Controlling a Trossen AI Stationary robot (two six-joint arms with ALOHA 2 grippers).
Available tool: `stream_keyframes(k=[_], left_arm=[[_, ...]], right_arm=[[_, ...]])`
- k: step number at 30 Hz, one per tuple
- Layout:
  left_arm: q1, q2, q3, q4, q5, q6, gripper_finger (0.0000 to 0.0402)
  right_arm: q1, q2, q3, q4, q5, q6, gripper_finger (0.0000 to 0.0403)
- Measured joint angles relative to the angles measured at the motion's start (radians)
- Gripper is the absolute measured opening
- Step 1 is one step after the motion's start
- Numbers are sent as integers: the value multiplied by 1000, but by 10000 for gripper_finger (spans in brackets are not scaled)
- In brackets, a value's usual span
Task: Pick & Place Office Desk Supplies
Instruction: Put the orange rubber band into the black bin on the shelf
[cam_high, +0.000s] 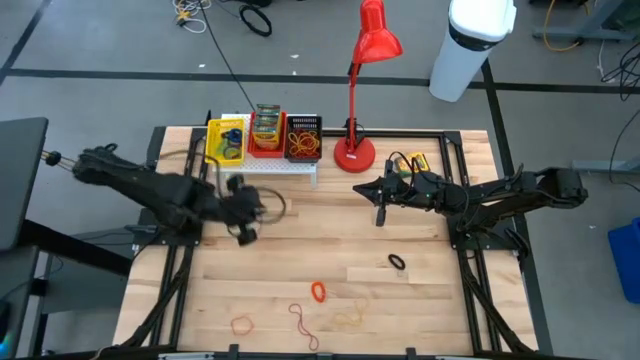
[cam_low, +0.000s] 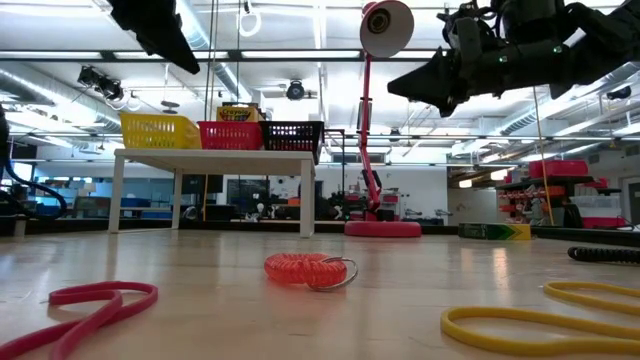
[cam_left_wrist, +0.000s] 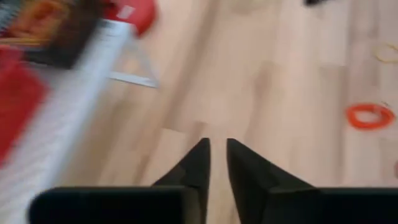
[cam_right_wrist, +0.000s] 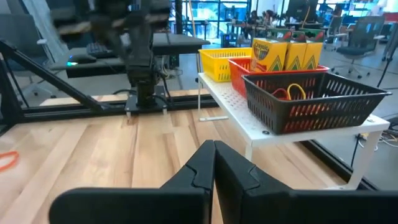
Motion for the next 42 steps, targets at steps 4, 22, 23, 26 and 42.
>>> stream_keyframes(k=[4,22,23,26,42], left_arm=[[-87,115,-1,88,4,-53,15],[-541,515,1,260,397,-891,113],[-564,540,6,256,399,-913,122],[-616,602,33,250,394,-946,142],[-653,782,117,162,342,-998,141]], right_arm=[[0,0,0,7,-5,0,19],[0,0,0,-24,-11,21,19],[0,0,0,-24,-11,21,19],[0,0,0,-24,-11,21,19],[0,0,0,-25,-11,21,19]])
